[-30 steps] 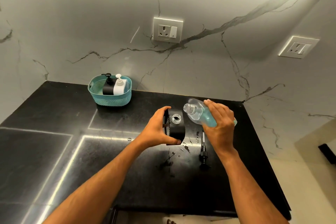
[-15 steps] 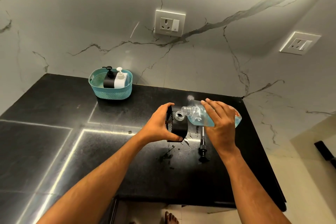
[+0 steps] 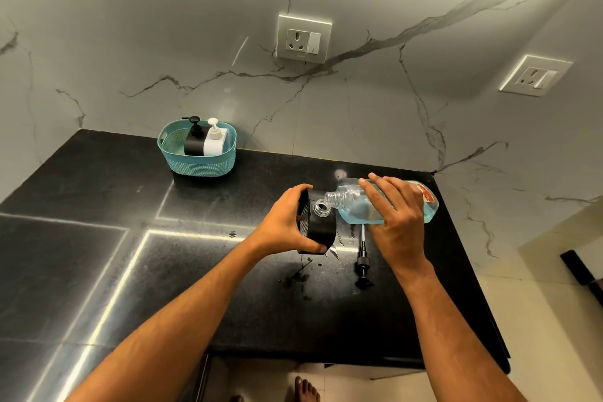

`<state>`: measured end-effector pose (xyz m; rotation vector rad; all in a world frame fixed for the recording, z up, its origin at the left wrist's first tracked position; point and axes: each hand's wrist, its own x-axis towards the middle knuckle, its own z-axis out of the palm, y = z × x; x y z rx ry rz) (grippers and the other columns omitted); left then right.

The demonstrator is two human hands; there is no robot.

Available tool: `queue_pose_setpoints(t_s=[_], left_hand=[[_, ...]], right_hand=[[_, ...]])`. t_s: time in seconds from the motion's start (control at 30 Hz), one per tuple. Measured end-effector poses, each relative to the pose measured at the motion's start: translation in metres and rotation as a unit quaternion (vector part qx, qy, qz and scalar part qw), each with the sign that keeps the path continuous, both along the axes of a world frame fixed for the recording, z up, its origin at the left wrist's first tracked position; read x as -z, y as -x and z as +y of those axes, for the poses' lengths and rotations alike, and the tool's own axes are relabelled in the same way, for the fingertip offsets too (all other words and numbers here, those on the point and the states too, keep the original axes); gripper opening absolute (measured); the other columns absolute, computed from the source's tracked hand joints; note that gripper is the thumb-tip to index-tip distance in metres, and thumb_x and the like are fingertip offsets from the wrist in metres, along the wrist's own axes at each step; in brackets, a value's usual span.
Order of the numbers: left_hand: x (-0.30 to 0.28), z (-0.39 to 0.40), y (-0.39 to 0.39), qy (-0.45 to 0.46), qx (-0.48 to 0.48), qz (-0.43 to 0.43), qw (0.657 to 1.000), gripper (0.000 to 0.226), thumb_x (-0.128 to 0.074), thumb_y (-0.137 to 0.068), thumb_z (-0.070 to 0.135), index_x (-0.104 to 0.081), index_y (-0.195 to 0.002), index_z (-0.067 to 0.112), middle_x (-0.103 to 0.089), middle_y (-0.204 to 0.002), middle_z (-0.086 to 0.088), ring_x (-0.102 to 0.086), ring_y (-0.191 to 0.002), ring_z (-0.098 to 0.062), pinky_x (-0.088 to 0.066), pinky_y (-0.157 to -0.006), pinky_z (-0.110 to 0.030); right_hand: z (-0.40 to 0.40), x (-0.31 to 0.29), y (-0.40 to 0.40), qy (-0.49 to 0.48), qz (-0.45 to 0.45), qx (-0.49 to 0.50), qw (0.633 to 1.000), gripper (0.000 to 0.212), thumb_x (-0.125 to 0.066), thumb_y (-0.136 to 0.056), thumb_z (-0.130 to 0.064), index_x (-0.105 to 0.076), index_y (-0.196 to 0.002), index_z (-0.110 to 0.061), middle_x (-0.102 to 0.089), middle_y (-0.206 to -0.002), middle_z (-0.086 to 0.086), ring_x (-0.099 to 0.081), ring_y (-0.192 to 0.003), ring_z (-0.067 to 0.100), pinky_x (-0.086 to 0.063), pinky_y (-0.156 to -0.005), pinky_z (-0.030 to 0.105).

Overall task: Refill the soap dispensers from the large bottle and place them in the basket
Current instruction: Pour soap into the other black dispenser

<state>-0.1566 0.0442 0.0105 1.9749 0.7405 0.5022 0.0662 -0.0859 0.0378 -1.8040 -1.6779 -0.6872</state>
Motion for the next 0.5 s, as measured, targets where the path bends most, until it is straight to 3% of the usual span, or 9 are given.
queue_pose_setpoints(t_s=[0.5], left_hand=[[-0.0003,-0.0019,-0.0016,0.006,0.005,0.001,1.000,0.121,-0.098,-0.048,0.047,-0.035,-0.151,0.028,-0.047,-0.144,0.010,-0.050,-0.131,-0.011,-0.044,-0.098,-0.013]], right_hand=[[-0.0005,-0.0019,-0.0040,-0.003,-0.024,-0.007,1.000,0.078,-0.092,-0.071,-0.020,-0.060,-0.142,-0.015,-0.061,-0.143,0.010,-0.054,-0.131,0.033,-0.043,-0.108,0.051]])
